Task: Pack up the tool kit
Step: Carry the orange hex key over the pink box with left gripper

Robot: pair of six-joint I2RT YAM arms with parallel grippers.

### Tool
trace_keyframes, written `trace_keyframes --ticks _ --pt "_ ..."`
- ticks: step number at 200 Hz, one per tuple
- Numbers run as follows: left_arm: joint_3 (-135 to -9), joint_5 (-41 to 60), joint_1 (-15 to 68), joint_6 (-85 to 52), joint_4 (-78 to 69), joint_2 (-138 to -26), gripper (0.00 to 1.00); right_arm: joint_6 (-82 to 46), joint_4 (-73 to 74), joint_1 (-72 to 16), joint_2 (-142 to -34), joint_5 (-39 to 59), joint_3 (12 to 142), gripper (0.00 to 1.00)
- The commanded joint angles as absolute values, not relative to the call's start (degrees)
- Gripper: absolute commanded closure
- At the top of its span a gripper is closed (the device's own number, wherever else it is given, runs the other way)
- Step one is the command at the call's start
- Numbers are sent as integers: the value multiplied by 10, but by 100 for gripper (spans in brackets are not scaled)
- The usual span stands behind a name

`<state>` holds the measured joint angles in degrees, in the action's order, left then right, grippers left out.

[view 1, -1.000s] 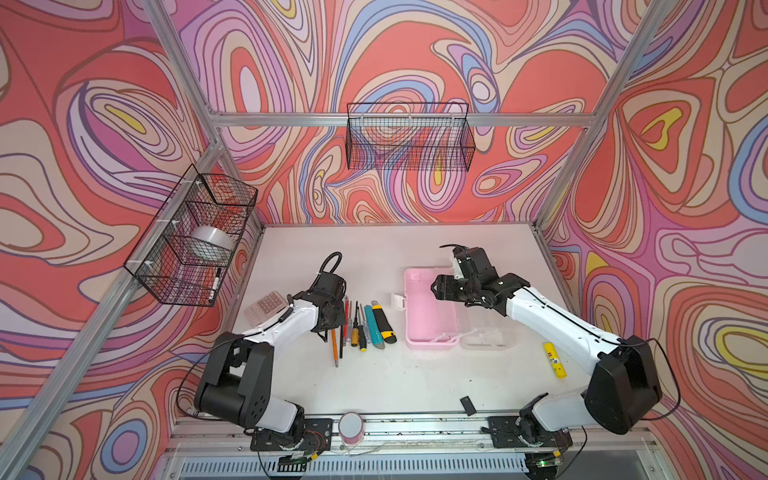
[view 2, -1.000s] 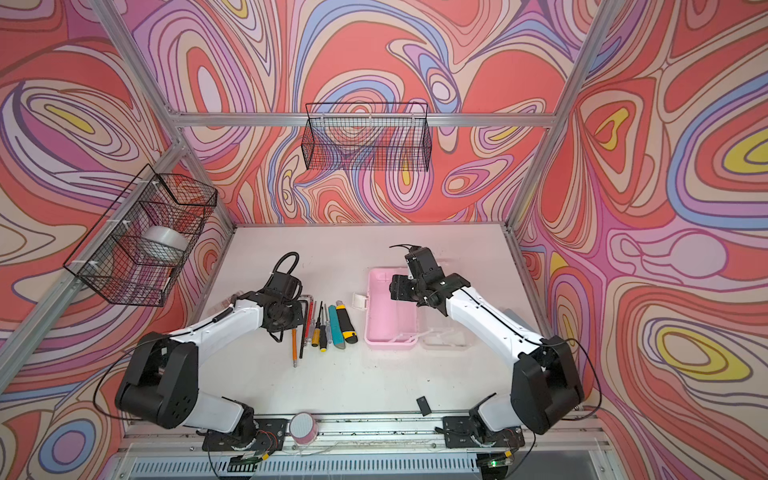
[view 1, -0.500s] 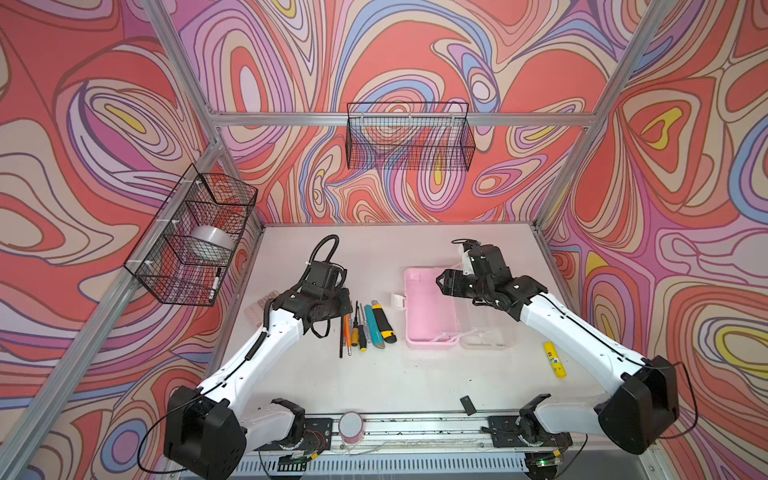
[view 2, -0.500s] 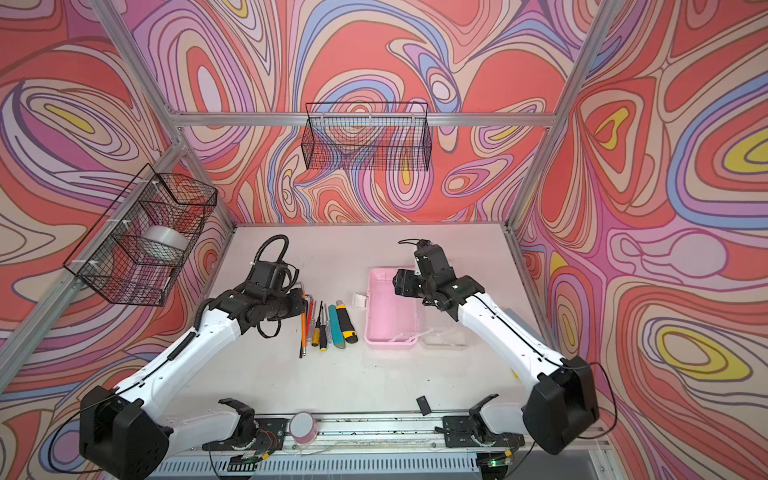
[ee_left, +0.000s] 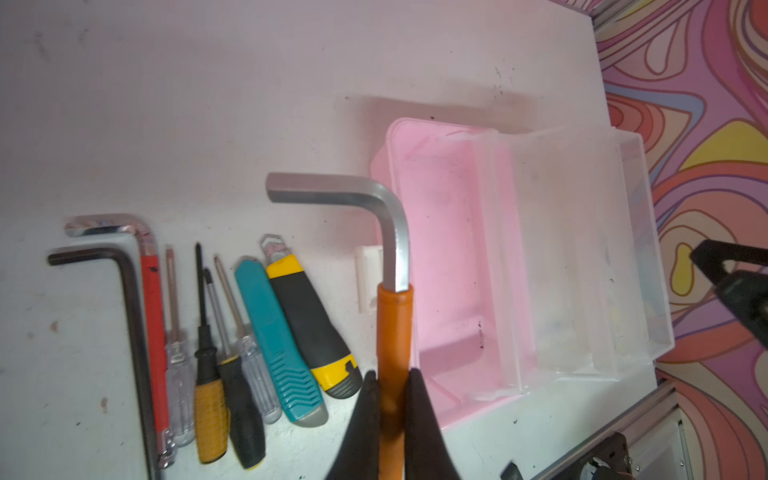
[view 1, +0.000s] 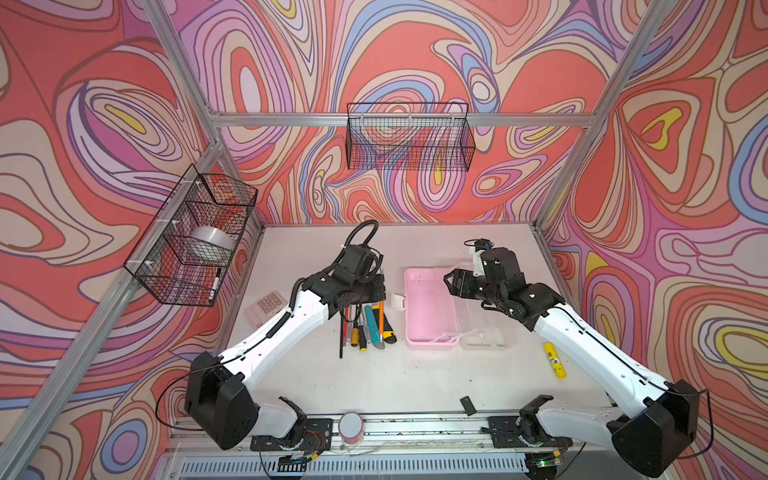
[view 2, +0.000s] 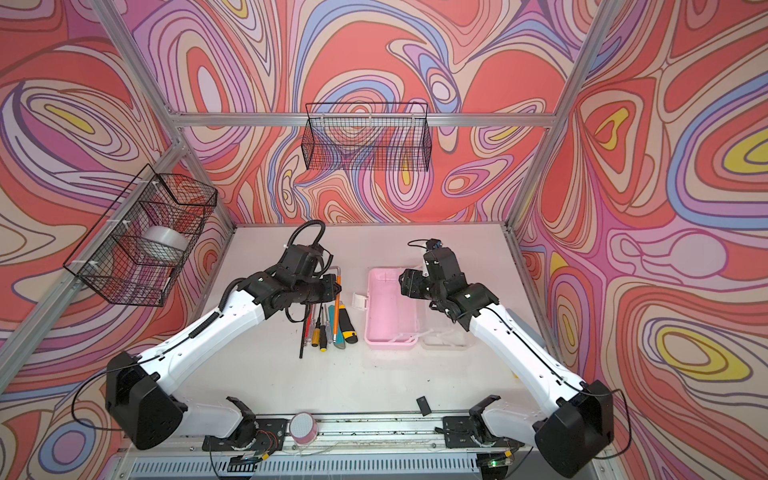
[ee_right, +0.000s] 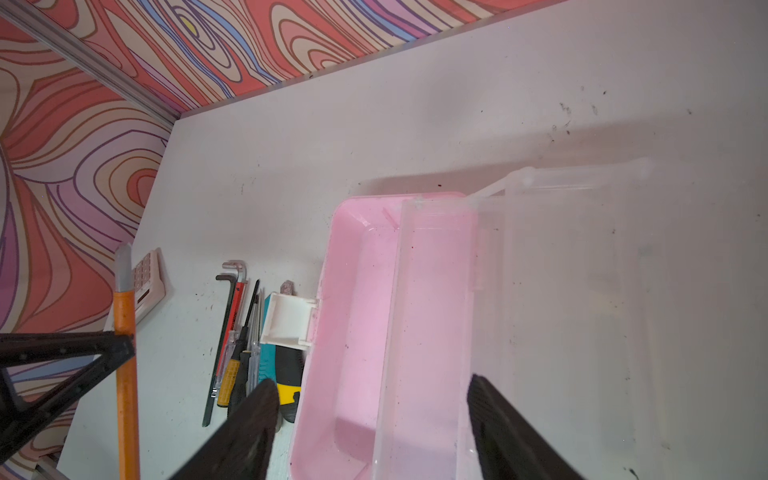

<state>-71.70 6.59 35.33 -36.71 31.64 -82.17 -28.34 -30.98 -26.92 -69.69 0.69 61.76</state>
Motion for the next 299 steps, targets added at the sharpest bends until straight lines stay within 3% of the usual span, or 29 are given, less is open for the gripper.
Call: trace_keyframes --ticks 1,35,115,241,277,299 --pt "-756 79 377 -388 265 -870 100 -291 -305 -266 -694 1 601 25" --pt "-795 55 425 -404 224 -955 100 -295 -301 -266 -684 -4 589 24" --pt "-865 64 438 -425 205 -1099 100 -291 -300 -265 -673 -19 576 24" --pt "-902 69 438 -438 222 -1200 100 -297 -285 -265 -700 -2 573 24" --pt "-905 68 437 -441 222 -1210 76 -293 -293 -265 -696 -10 579 24" --pt "-902 65 438 -439 220 -1208 69 -292 -298 -265 -693 -13 583 24"
